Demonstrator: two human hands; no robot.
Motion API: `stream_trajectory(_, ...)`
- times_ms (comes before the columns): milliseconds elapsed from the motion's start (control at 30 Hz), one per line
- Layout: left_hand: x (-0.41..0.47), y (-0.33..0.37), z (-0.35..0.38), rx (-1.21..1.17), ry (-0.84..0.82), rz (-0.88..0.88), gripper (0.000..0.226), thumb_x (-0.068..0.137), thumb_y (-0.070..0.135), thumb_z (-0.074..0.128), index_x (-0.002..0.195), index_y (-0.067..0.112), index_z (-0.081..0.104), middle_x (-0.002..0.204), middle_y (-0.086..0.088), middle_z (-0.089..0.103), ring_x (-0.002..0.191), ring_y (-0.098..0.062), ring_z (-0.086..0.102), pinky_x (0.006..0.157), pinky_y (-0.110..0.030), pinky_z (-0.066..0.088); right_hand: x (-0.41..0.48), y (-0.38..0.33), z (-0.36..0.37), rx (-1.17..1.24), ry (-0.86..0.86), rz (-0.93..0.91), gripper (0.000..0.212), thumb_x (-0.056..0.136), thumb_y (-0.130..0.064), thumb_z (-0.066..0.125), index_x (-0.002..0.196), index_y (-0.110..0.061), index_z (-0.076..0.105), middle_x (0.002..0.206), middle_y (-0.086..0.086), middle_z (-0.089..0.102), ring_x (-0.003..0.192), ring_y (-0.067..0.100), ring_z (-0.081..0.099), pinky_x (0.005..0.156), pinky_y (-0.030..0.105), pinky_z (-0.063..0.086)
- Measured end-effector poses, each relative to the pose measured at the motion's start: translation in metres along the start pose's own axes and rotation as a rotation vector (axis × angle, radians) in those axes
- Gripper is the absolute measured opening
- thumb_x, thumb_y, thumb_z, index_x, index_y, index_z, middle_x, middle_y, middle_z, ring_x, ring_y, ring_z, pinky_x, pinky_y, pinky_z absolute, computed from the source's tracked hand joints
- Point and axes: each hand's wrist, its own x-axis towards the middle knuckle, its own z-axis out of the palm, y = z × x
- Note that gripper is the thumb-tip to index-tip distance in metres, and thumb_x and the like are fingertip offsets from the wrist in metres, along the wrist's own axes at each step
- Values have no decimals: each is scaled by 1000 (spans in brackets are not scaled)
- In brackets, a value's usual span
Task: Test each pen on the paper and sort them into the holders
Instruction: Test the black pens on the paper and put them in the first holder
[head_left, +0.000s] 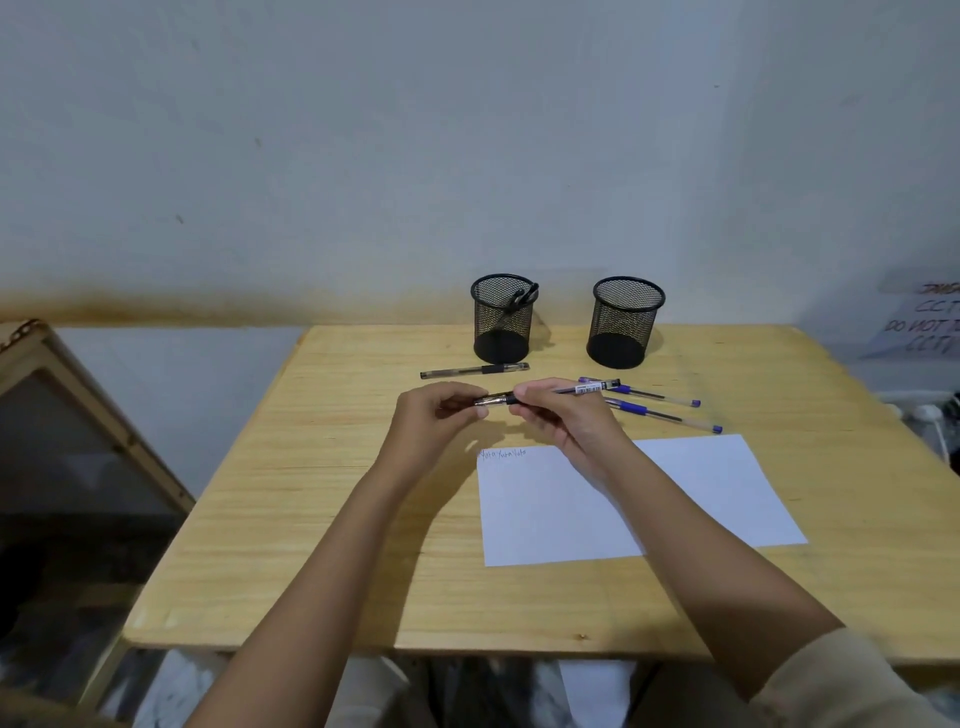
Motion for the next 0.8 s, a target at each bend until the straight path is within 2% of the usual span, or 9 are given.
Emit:
stream_trajectory(267,10,20,-3,-102,26,65,23,74,-2,72,84,19,72,72,16,72,72,2,65,73,-12,49,3,-5,5,175,-60,-29,14,78,6,65,91,4,68,82,15,72,77,21,72,70,18,56)
stream_trajectory(333,9,16,-3,-81,26,53,23,74,-1,73,84,21,73,75,13,73,74,0,65,76,-15,49,3,-3,4,142,-72,-27,14,76,6,66,90,3,69,82,15,73,77,22,72,70,18,56)
stream_trajectory(433,4,9,-4,-44,14,69,22,76,1,72,94,13,73,89,1,72,79,-3,64,79,-17,50,6,-6,1,44,-128,-4,23,71,-1,72,93,4,69,87,17,73,82,24,72,72,19,56)
stream_trajectory(500,5,8,-8,-77,54,75,24,77,0,71,98,12,71,86,6,72,77,2,64,76,-13,49,10,-13,-1,38,-146,-11,28,70,-4,72,95,6,68,90,17,72,84,25,71,73,19,56)
stream_trajectory(567,9,8,-15,-122,111,49,26,76,0,71,99,12,70,77,14,73,75,4,64,74,-10,48,14,-21,-7,42,-126,-50,22,71,-5,71,92,4,69,85,14,74,80,22,72,71,17,55)
stream_trajectory(667,18,10,-26,-108,125,43,28,76,0,71,102,10,69,74,19,72,75,6,63,72,-9,47,17,-32,-16,-212,-166,-135,17,73,3,70,90,3,69,73,8,74,73,16,72,68,18,55)
stream_trajectory(733,28,19,-28,-128,124,65,29,77,-1,70,104,8,68,73,19,72,74,6,63,71,-8,47,19,-38,-16,-555,-201,-185,17,73,3,73,89,-1,71,67,1,73,67,10,69,66,22,55)
stream_trajectory(800,42,33,-26,-148,105,95,29,77,-1,70,105,7,68,74,19,72,76,6,64,73,-9,48,24,-44,-12,-872,-192,-210,21,70,-3,78,90,-6,74,68,-6,73,66,5,66,70,29,55)
